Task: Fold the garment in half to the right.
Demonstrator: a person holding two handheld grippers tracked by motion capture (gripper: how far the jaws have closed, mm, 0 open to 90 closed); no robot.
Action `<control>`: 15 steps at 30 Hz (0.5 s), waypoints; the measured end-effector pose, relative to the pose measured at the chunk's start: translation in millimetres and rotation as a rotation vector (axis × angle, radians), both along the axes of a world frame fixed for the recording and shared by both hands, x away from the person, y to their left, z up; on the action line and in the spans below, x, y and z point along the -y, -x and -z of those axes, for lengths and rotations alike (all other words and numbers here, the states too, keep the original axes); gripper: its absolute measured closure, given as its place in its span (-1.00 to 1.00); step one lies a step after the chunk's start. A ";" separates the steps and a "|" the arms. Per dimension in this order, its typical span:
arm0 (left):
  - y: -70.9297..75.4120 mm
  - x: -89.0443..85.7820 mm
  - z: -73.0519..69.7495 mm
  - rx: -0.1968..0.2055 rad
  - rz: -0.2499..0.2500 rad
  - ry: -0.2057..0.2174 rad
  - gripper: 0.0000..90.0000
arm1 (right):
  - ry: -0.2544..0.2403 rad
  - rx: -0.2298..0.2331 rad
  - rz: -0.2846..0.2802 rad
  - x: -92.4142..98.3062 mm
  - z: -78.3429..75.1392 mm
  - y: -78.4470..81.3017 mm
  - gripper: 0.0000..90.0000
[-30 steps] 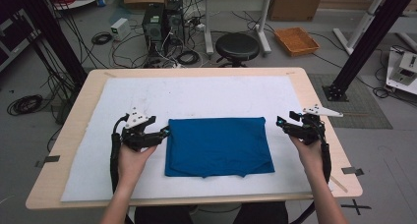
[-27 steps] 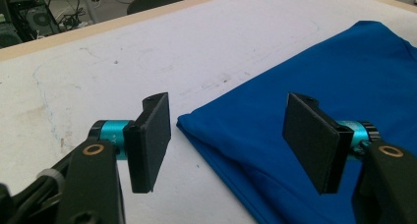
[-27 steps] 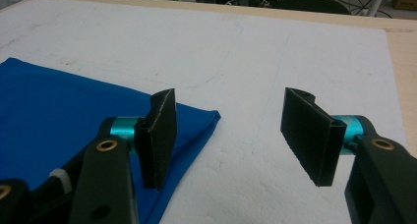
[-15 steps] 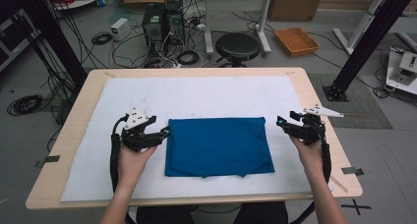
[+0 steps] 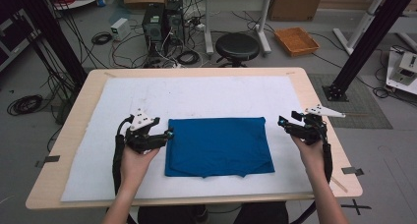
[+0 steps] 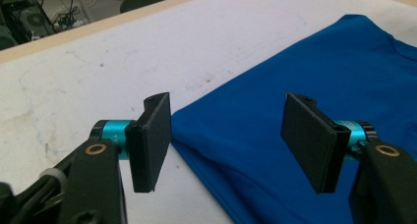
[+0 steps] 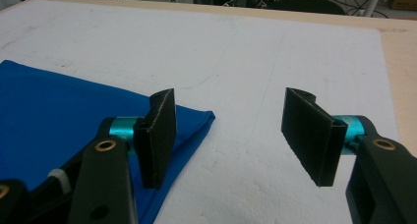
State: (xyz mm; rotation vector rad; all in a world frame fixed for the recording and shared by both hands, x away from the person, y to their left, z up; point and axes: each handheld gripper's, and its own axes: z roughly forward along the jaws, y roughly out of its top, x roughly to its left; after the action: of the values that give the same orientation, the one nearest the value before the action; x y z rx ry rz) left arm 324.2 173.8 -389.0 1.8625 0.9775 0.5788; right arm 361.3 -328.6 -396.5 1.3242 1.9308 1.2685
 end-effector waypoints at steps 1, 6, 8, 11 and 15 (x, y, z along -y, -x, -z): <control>1.8 -0.7 0.1 -0.012 0.001 0.013 -0.20 | 0.002 0.001 0.003 0.6 -0.1 0.1 -0.15; 18.6 -8.4 4.5 -0.050 -0.035 0.053 -0.19 | -0.002 0.003 0.000 1.2 -0.2 0.1 -0.15; 27.1 -12.7 8.5 -0.076 -0.050 0.068 -0.19 | -0.002 0.004 -0.002 0.5 -0.6 0.3 -0.15; 40.5 -16.5 17.8 -0.110 -0.081 0.066 -0.19 | 0.000 0.001 -0.005 -1.4 -0.5 0.7 -0.15; 56.2 -18.9 30.7 -0.167 -0.081 0.102 -0.19 | 0.005 0.004 -0.007 -2.8 -0.3 0.8 -0.15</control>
State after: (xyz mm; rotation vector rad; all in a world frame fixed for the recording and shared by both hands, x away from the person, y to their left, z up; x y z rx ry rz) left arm 268.0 192.7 -419.6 1.8089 1.1744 0.4179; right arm 360.5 -325.8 -396.2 1.3123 1.9363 1.2686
